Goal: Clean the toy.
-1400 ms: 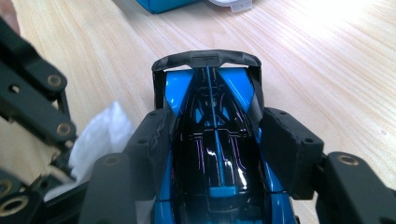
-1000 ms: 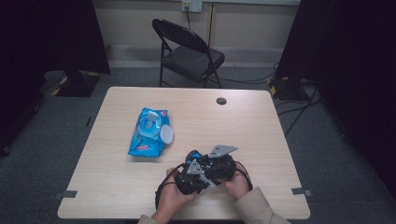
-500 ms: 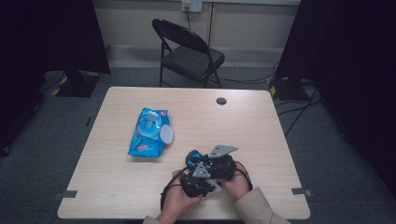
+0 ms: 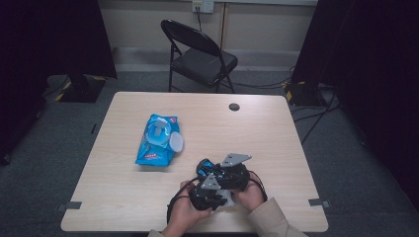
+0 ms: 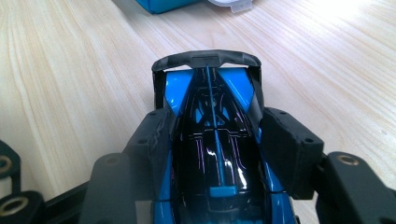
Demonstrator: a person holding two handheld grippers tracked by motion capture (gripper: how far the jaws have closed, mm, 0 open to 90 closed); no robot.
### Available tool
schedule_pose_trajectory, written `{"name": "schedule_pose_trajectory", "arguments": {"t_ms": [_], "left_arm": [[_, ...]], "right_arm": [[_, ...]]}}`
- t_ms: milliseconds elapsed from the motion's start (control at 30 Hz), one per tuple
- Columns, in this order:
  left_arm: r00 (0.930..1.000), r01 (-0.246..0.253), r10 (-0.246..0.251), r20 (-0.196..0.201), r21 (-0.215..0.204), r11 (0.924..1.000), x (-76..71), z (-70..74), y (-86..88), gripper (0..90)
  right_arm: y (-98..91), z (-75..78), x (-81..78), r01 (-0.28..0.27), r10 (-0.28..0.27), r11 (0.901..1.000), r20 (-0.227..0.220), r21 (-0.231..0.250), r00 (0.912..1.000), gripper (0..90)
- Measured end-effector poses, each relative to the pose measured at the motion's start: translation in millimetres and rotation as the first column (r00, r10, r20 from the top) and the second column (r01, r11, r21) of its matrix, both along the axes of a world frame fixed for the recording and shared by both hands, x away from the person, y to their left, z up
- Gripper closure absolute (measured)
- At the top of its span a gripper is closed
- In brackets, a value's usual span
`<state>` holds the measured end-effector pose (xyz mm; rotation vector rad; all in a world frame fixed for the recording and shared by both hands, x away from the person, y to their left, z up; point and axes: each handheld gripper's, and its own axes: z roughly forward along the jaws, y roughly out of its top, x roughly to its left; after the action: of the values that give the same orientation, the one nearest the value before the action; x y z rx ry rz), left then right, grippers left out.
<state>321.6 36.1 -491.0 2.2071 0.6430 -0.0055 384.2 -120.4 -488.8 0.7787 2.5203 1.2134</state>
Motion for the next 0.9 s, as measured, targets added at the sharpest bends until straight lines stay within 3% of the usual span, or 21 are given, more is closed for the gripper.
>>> {"name": "schedule_pose_trajectory", "arguments": {"t_ms": [167, 467, 700, 833, 900], "left_arm": [[0.9998, -0.02, 0.02, 0.0, 0.01, 0.9998, -0.4, 2.9, 14.8, 83.9], [0.9938, -0.11, 0.111, 0.011, -0.035, 0.9933, 6.6, 19.5, 55.3, 83.9], [0.9796, -0.193, 0.196, 0.042, -0.073, 0.9785, 15.7, 33.6, 84.3, 83.8], [0.965, -0.248, 0.255, 0.061, -0.1, 0.9636, 21.0, 43.7, 99.0, 83.8], [0.9585, -0.27, 0.276, 0.07, -0.087, 0.9588, 24.5, 44.6, 103.2, 83.7]], "right_arm": [[-0.2, -0.1, -0.1, 0.001, -0.001, 1.0, -0.001, 0.001, 1.0, 42.9], [-0.2, -0.3, -0.2, 0.002, -0.002, 1.0, -0.003, 0.005, 1.0, 42.9], [-0.5, -0.3, 0.1, 0.0, 0.0, 1.0, 0.0, 0.004, 1.0, 42.9], [-0.4, -0.4, 0.0, 0.0, 0.0, 1.0, -0.002, 0.005, 1.0, 42.9], [-0.3, -0.3, -0.1, 0.001, 0.0, 1.0, -0.003, 0.005, 1.0, 42.9]]}}
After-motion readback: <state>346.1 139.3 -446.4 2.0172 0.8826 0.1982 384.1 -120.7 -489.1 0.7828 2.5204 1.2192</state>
